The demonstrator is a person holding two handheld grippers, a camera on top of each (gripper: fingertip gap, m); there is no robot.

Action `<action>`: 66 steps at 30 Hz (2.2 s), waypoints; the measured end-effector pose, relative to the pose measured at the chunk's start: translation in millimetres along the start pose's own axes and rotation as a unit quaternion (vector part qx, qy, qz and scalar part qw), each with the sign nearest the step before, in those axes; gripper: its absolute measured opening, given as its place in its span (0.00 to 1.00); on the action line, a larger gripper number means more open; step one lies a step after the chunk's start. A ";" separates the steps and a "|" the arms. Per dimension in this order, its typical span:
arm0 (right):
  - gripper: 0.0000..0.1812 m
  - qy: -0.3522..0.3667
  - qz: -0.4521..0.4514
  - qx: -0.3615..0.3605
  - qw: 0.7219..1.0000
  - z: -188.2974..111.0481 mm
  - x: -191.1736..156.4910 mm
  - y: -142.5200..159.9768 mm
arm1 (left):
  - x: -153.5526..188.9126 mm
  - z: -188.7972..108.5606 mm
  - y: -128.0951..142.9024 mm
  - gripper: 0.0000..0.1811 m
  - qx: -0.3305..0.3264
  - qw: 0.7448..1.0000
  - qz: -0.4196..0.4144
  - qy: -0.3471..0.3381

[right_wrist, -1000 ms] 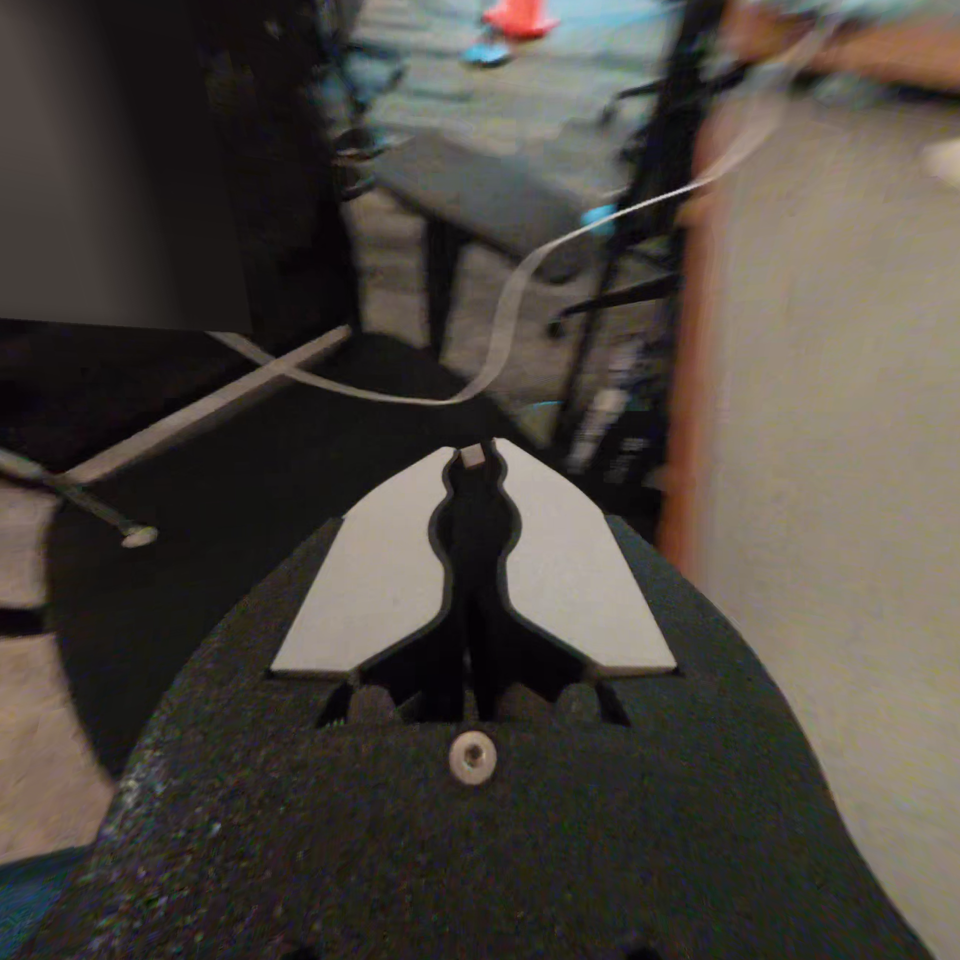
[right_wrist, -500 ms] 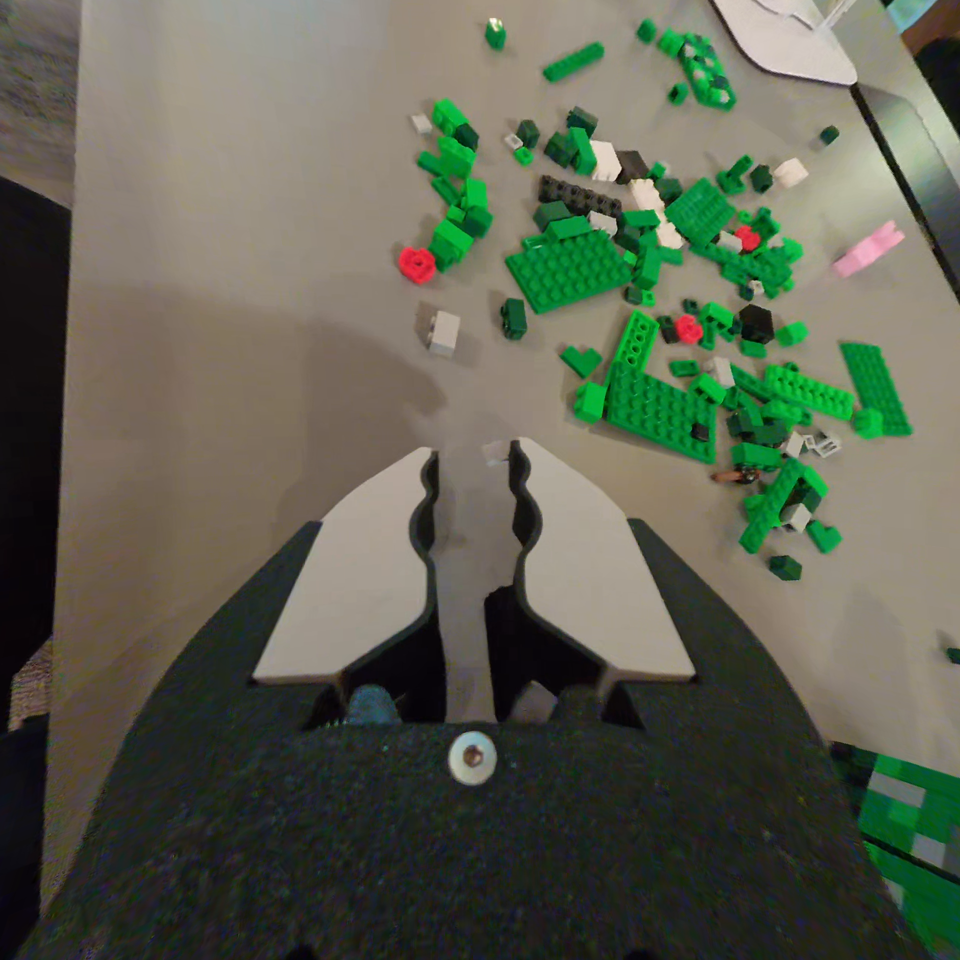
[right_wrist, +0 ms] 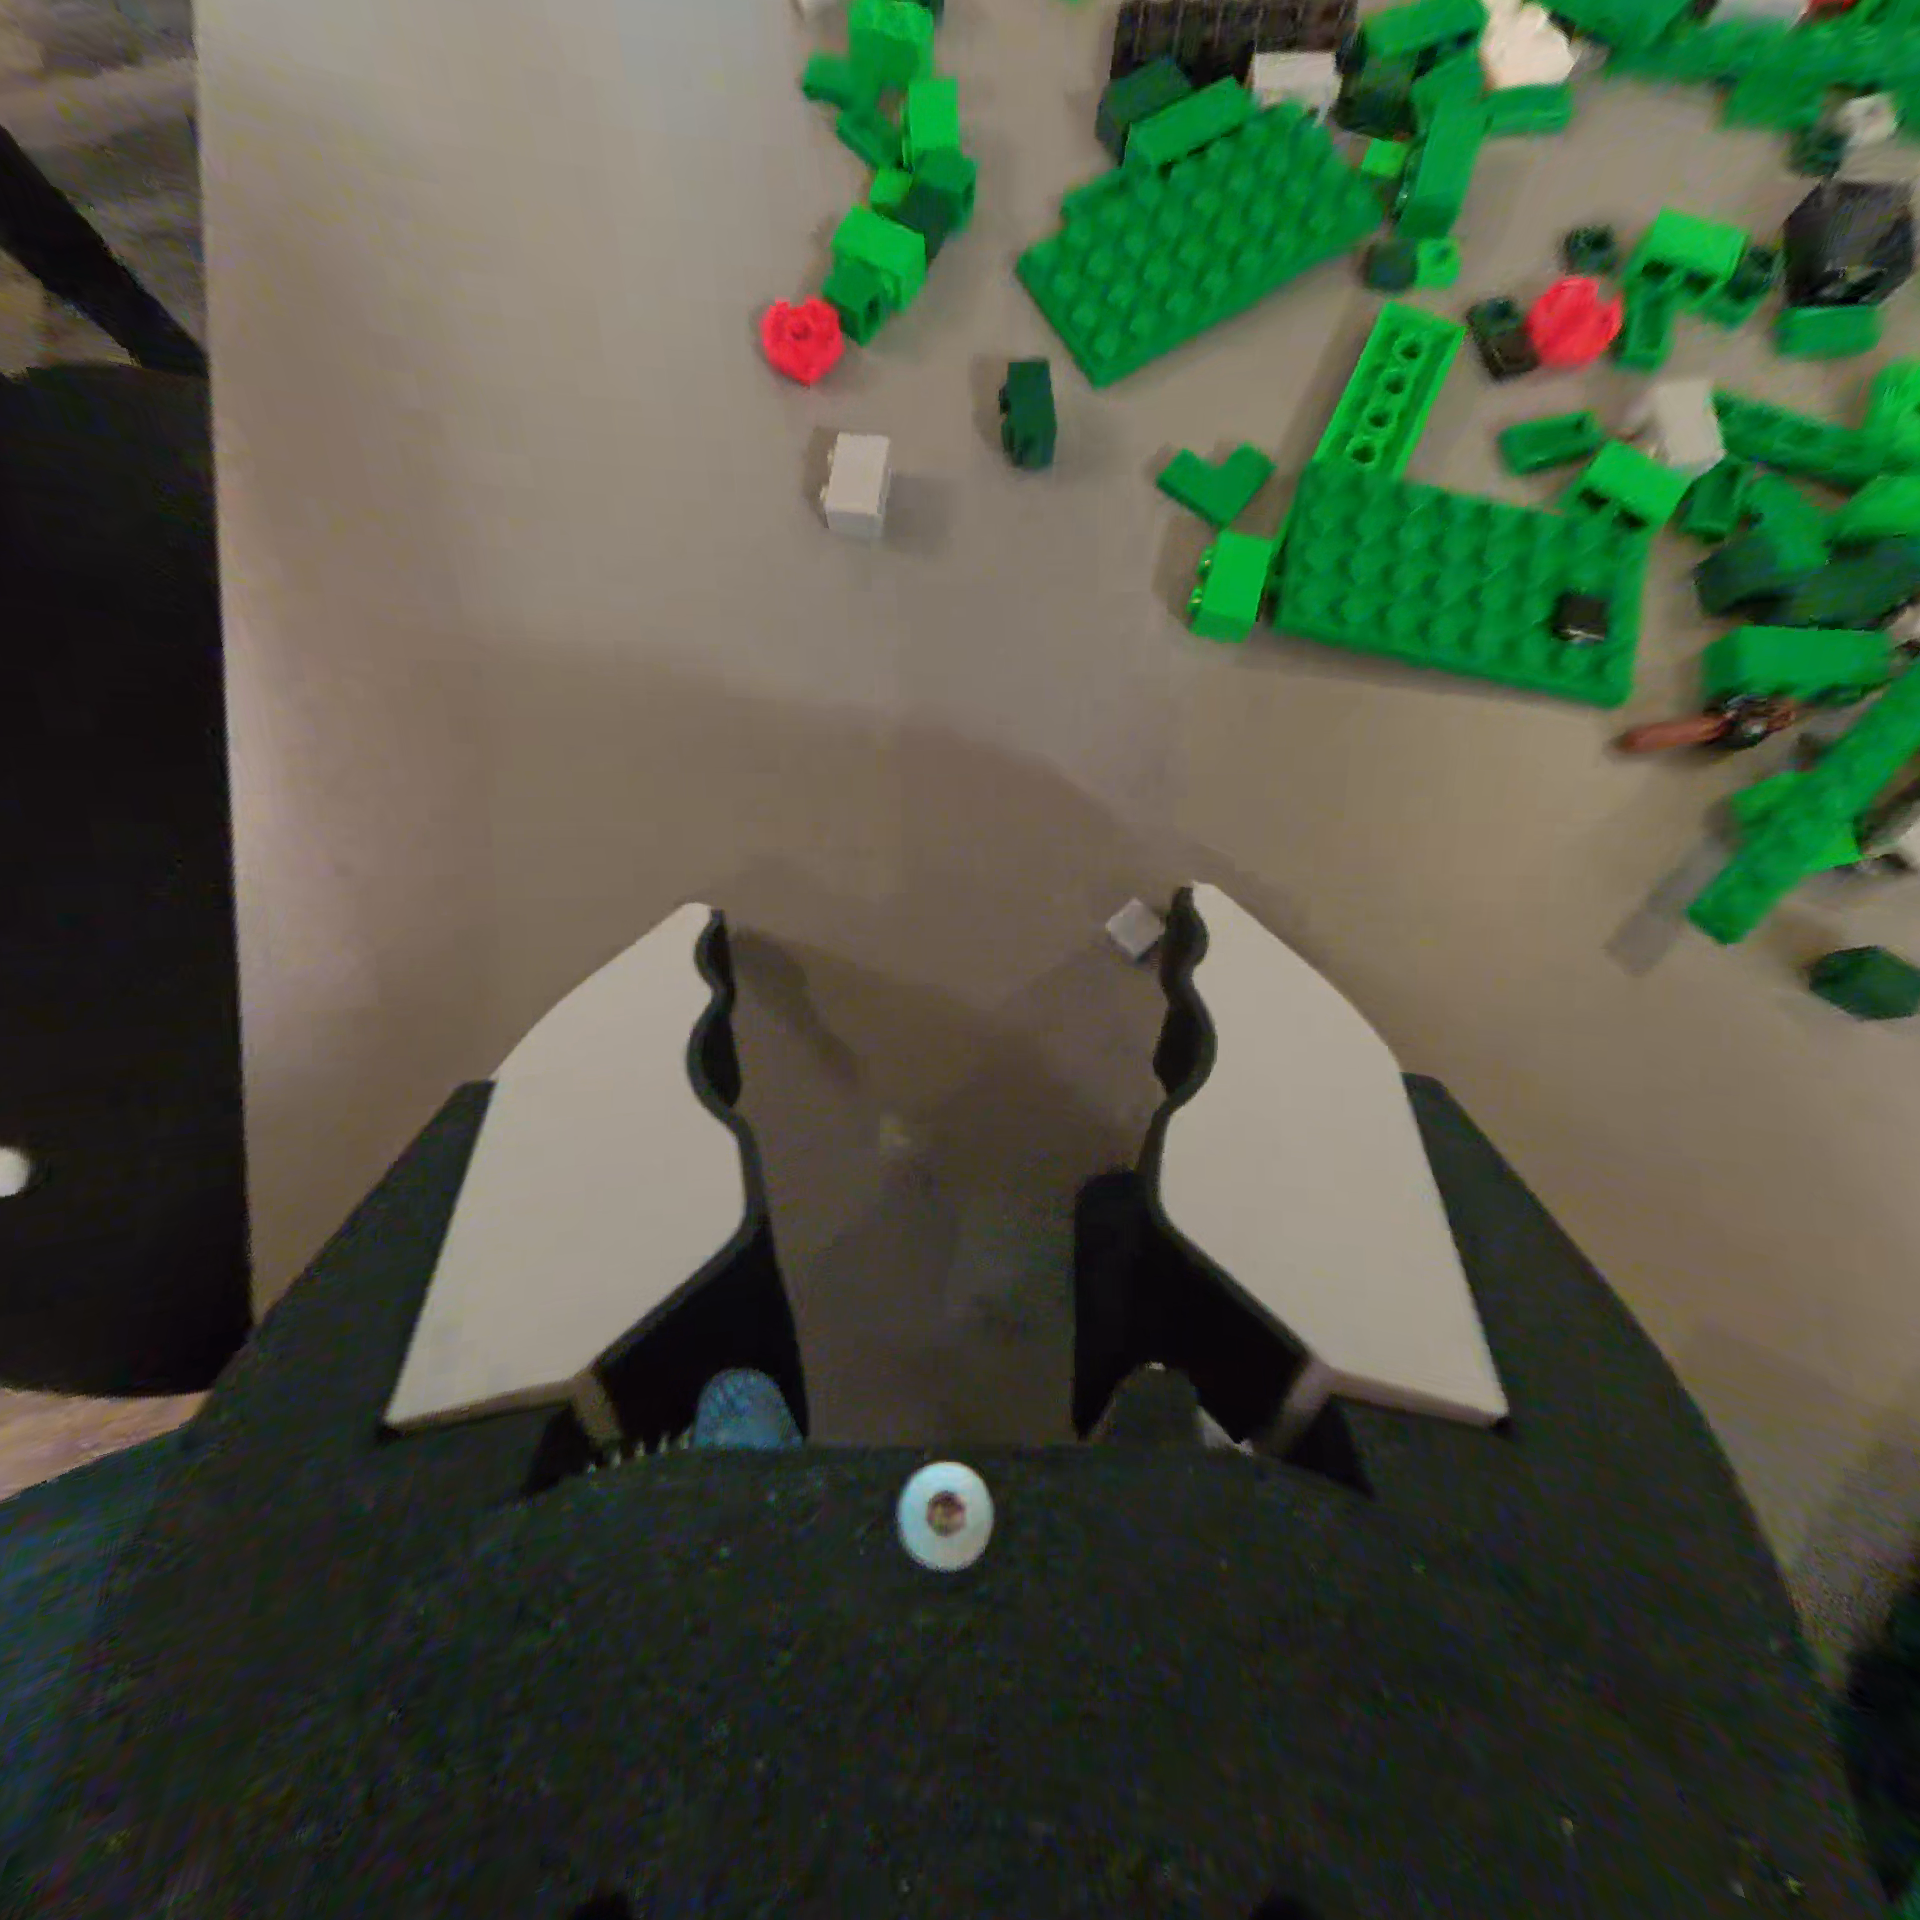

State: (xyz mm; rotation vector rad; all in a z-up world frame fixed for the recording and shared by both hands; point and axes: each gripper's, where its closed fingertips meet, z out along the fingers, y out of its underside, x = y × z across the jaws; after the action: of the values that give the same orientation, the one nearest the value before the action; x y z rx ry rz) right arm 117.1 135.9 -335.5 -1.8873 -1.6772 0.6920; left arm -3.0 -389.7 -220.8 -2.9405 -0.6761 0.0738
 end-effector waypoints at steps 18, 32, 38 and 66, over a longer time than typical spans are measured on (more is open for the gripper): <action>0.27 -0.198 -0.077 0.067 0.975 47.5 -241.8 106.6 | 5.2 15.6 -1.7 0.00 0.066 0.996 -0.040 -0.053; 0.11 -0.036 0.027 -0.108 0.993 449.4 -99.7 375.6 | -16.7 124.1 27.1 0.00 0.031 0.987 -0.134 -0.080; 0.11 -0.033 -0.031 -0.157 0.987 520.4 -84.1 428.4 | -14.6 153.9 36.9 0.00 0.017 0.980 -0.177 -0.084; 0.04 -0.060 -0.085 -0.160 0.982 564.0 -77.8 442.5 | -0.9 191.5 42.4 0.00 -0.035 0.979 -0.177 -0.096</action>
State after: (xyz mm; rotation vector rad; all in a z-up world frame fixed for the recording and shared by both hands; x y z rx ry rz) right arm 50.7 39.4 -1047.0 -1.9112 -2.1038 0.4996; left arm 0.2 -407.0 -416.1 -2.8489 -1.2429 0.3090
